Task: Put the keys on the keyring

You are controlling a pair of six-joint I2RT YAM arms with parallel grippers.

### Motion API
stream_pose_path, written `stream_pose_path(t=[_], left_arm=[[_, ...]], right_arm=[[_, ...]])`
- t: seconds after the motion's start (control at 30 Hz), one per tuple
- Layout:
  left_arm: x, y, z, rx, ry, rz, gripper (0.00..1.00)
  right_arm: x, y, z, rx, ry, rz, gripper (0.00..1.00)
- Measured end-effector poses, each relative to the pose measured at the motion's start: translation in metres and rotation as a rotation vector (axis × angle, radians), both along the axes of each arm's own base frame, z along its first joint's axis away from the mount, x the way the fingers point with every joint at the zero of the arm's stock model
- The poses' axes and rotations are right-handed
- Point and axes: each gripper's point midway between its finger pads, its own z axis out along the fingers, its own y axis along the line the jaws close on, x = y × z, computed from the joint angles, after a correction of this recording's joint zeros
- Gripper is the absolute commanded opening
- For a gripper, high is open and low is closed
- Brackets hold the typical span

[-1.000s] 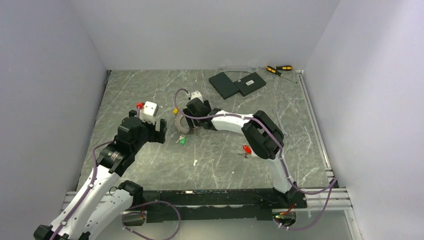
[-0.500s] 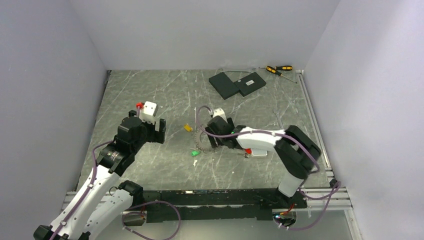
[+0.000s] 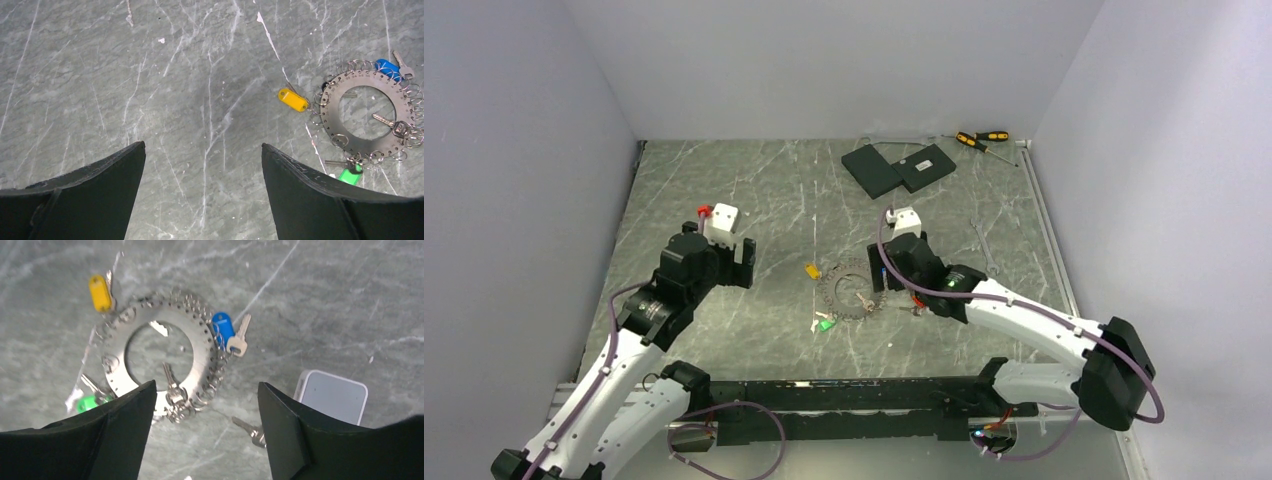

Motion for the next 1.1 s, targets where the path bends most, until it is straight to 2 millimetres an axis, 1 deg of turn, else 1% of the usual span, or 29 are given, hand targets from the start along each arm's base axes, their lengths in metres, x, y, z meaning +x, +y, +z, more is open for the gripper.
stream_pose_path(t=[0.07,0.13,0.23,0.3,0.4,0.5,0.63,0.73,0.83,0.9,0.97,1.1], left_arm=[[-0.001,0.0,0.001,-0.003,-0.005,0.0,0.91],[-0.001,0.001,0.004,-0.007,-0.013,0.0,0.91],[-0.002,0.001,0.006,-0.011,-0.023,0.0,0.91],[-0.003,0.001,0.007,-0.013,-0.026,0.0,0.91],[-0.003,0.001,0.007,-0.014,-0.026,-0.001,0.91],[-0.003,0.001,0.008,-0.016,-0.031,-0.001,0.91],[-0.004,0.001,0.01,-0.02,-0.037,-0.002,0.91],[-0.004,0.0,0.01,-0.021,-0.036,-0.006,0.91],[-0.004,0.0,0.01,-0.023,-0.036,-0.008,0.91],[-0.004,0.0,0.01,-0.024,-0.036,-0.008,0.91],[-0.004,-0.001,0.01,-0.026,-0.035,-0.012,0.92],[-0.004,0.0,0.01,-0.026,-0.035,-0.011,0.92]], right_arm=[[0.009,0.005,0.011,0.034,-0.024,-0.005,0.72],[0.022,0.01,0.017,0.052,-0.022,-0.018,0.72],[0.042,0.025,0.02,0.075,-0.013,-0.017,0.7],[0.052,0.039,0.019,0.088,-0.001,-0.003,0.67],[0.063,0.057,0.01,0.097,0.031,0.023,0.63],[0.073,0.068,-0.001,0.108,0.07,0.04,0.61],[0.093,0.069,-0.021,0.112,0.126,0.026,0.58],[0.102,0.067,-0.035,0.1,0.163,0.012,0.55],[0.103,0.064,-0.046,0.078,0.192,0.007,0.48],[0.1,0.061,-0.053,0.064,0.212,0.011,0.41],[0.099,0.061,-0.056,0.061,0.225,0.022,0.37],[0.101,0.057,-0.066,0.065,0.261,0.038,0.35]])
